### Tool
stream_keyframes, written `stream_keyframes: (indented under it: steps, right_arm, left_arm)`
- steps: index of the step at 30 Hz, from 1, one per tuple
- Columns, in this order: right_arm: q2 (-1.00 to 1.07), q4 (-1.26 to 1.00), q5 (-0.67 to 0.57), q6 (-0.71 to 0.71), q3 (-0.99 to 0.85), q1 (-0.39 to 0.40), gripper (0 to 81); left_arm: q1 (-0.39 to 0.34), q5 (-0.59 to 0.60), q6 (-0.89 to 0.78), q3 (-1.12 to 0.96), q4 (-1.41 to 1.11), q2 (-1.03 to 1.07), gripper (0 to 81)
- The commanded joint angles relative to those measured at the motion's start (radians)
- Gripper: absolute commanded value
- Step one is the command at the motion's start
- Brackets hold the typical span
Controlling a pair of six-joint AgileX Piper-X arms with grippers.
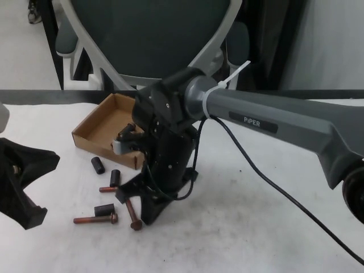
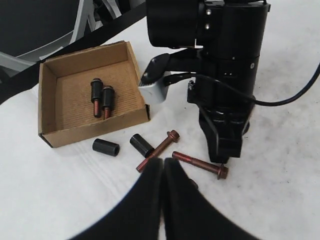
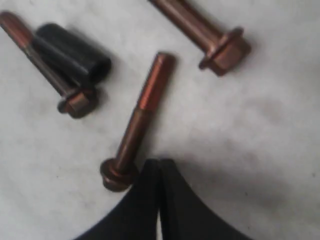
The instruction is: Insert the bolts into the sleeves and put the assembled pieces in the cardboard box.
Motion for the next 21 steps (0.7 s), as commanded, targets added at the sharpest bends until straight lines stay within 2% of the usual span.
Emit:
stream_keyframes:
  steps: [1,10,14,18,21]
  right_arm:
    - [-0.067,0.06,0.036,-0.049,0.002,-0.003,0.3]
    - [-0.206,0.164,0.064,-0.133,0.002,-0.032,0.3]
    - [-0.262,0.189,0.073,-0.157,0.002,-0.052,0.3]
    - [-0.348,0.178,0.076,-0.18,0.07,-0.082,0.3]
    - [-0.435,0.133,0.076,-0.185,0.194,-0.107,0.3]
  left_arm:
    - [-0.003,-0.008,0.014,0.0,0.001,-0.011,0.8]
    - [-0.003,0.003,0.07,0.0,0.001,0.032,0.8]
    - [-0.009,0.041,0.193,0.0,0.001,0.108,0.8]
    - [-0.051,0.038,0.262,0.0,-0.04,0.178,0.8]
    - [-0.097,0.03,0.262,-0.006,-0.092,0.231,0.8]
